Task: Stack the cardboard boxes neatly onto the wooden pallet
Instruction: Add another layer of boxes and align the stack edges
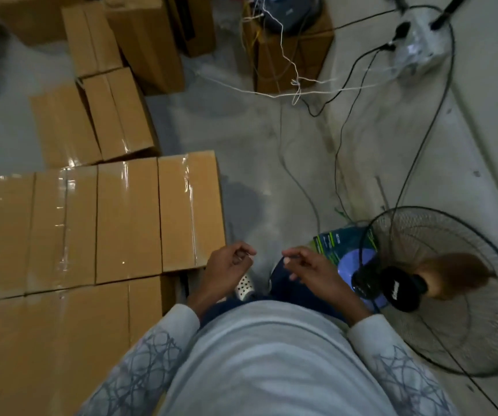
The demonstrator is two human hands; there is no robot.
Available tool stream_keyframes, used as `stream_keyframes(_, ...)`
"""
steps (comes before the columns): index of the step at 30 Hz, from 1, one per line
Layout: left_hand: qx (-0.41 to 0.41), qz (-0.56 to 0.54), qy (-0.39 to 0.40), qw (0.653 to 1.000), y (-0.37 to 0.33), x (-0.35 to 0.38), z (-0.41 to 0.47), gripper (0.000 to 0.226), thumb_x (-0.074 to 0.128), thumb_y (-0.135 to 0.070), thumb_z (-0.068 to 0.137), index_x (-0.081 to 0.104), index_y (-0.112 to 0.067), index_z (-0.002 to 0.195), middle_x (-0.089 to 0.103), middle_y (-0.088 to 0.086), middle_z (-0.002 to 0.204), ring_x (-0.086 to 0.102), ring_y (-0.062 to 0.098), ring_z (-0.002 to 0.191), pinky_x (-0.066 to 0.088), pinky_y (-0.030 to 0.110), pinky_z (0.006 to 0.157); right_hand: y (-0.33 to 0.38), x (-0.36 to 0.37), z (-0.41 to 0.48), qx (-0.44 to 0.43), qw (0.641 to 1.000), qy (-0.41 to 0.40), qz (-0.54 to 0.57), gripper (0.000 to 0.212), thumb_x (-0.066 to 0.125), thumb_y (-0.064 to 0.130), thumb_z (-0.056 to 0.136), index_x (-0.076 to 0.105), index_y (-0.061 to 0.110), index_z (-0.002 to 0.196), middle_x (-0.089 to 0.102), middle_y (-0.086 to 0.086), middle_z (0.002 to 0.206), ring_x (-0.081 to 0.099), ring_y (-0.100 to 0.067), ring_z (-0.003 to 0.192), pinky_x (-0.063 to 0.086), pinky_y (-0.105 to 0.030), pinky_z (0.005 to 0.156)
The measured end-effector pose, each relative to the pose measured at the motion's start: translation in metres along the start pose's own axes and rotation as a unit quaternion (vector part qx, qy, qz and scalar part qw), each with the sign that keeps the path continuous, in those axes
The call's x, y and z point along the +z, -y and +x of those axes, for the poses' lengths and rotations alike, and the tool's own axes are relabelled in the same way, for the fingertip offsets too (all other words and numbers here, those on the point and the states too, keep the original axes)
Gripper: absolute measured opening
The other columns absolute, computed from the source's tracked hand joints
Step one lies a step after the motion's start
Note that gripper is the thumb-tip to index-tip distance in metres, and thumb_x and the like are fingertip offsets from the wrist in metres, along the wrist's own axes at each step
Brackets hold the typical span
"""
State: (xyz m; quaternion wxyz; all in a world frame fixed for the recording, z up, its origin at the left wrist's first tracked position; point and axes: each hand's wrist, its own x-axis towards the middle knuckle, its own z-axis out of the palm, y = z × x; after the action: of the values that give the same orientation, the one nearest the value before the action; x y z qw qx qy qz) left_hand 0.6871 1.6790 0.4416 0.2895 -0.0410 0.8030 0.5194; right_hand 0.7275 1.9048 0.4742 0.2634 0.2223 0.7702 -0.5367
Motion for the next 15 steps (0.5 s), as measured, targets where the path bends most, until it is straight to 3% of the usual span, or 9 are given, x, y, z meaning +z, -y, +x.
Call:
stream_keyframes(4, -0.060, -0.028, -0.023, 0.998, -0.015, -0.021, 0.055, 0.015, 0.065, -0.011, 0.096, 0.074, -0.023, 0.100, 0.072, -0.001, 0.090, 0.068, 0.012, 0.083, 0.053, 0.027, 0.076, 0.051, -0.027, 0.067, 0.000, 1.000, 0.018, 0.003, 0.019, 0.065, 0.006, 0.100, 0.069, 0.008, 0.118, 0.069, 0.000, 0.092, 0.062, 0.010, 0.063, 0.046, -0.008, 0.058)
stream_keyframes(9, -0.096, -0.101, -0.120, 0.983, -0.060, -0.051, 0.153, 0.013, 0.063, -0.016, 0.099, 0.072, -0.021, 0.107, 0.073, -0.003, 0.101, 0.069, 0.013, 0.091, 0.049, 0.018, 0.068, 0.129, -0.066, 0.175, -0.023, 0.999, 0.036, 0.004, 0.020, 0.066, 0.011, 0.100, 0.070, 0.010, 0.119, 0.070, -0.002, 0.093, 0.064, -0.005, 0.074, 0.047, -0.008, 0.062)
stream_keyframes(12, -0.093, -0.104, -0.154, 0.978, -0.100, -0.065, 0.225, 0.014, 0.063, -0.015, 0.099, 0.072, -0.018, 0.109, 0.073, 0.001, 0.102, 0.069, 0.016, 0.092, 0.048, 0.012, 0.064, 0.170, -0.098, 0.244, -0.056, 0.996, 0.063, -0.026, 0.017, 0.068, 0.016, 0.099, 0.072, 0.017, 0.116, 0.071, -0.002, 0.087, 0.066, -0.008, 0.072, 0.049, -0.013, 0.066)
stream_keyframes(15, -0.072, -0.107, -0.158, 0.979, -0.149, -0.076, 0.284, 0.015, 0.064, -0.012, 0.098, 0.073, -0.015, 0.110, 0.073, -0.001, 0.100, 0.069, 0.013, 0.093, 0.054, 0.017, 0.073, 0.213, -0.135, 0.300, -0.070, 0.994, 0.073, -0.050, 0.016, 0.071, 0.022, 0.097, 0.074, 0.023, 0.112, 0.074, -0.003, 0.092, 0.069, -0.008, 0.070, 0.050, -0.014, 0.064)
